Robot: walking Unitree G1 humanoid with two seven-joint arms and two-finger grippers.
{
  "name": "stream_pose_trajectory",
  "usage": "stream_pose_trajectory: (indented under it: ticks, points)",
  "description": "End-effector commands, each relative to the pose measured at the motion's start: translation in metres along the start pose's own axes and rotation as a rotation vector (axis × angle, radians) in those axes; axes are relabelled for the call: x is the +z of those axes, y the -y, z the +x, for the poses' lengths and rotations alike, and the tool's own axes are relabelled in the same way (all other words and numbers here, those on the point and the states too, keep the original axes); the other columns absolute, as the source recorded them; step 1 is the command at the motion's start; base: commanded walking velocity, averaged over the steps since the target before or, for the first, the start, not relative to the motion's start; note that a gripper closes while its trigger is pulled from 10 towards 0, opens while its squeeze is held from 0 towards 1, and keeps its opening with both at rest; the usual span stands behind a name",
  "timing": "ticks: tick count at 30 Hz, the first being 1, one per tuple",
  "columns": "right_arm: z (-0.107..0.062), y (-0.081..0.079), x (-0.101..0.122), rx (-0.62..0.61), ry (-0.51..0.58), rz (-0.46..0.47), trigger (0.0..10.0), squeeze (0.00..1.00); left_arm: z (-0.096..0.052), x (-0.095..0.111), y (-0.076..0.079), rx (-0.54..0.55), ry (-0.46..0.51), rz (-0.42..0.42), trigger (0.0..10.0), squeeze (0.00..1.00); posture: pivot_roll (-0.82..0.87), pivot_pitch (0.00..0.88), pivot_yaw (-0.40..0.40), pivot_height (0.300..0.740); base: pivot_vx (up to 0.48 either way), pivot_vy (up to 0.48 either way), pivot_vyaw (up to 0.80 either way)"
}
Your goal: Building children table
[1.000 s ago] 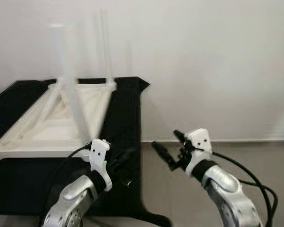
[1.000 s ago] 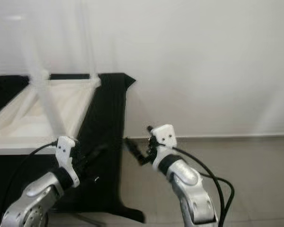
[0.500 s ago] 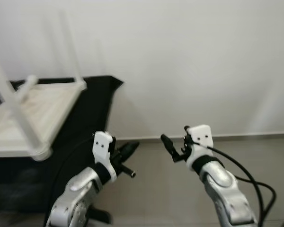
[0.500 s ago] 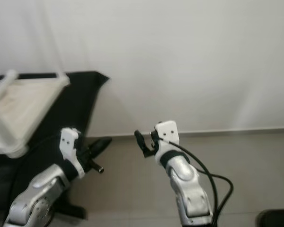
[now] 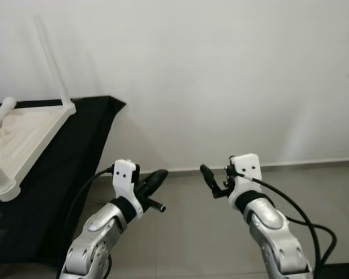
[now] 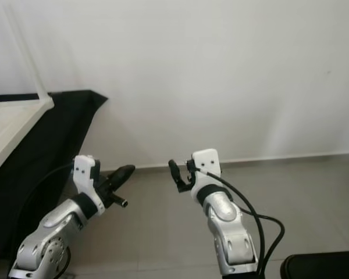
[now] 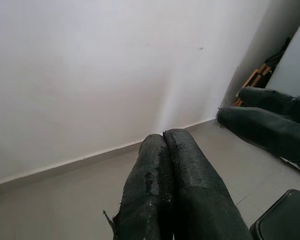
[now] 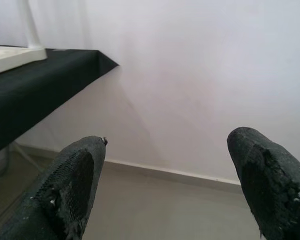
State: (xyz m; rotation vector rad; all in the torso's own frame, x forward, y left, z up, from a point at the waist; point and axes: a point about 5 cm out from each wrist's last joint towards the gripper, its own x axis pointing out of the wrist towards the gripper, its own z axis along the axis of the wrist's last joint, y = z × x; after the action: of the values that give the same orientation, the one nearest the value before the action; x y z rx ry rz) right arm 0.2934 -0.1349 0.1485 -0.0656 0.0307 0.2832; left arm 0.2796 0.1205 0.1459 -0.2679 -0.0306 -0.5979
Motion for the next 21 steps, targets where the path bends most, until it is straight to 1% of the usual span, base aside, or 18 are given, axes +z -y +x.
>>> stream_pose_trajectory:
  ticks: [1,3,21]
  points:
    - [0.002,-0.0028,-0.0009,0.011,0.0,0.011,10.0,0.0,0.0001,-0.002,-0.0031,0.003,-0.014,-0.006,10.0,0.0,-0.14,0.0,0.016,0.74,0.274,0.0,-0.8]
    - [0.0023,-0.003,-0.0008,0.013,0.003,0.015,10.0,0.0,0.0004,-0.0023,-0.0032,0.001,-0.014,-0.006,10.0,0.0,-0.14,0.0,0.017,0.74,0.274,0.0,-0.8]
    - [0.002,-0.0049,-0.0023,0.036,0.003,0.023,10.0,0.0,0.002,-0.0054,-0.001,-0.024,-0.025,-0.013,10.0,0.0,-0.15,0.0,0.014,0.74,0.314,0.0,0.0]
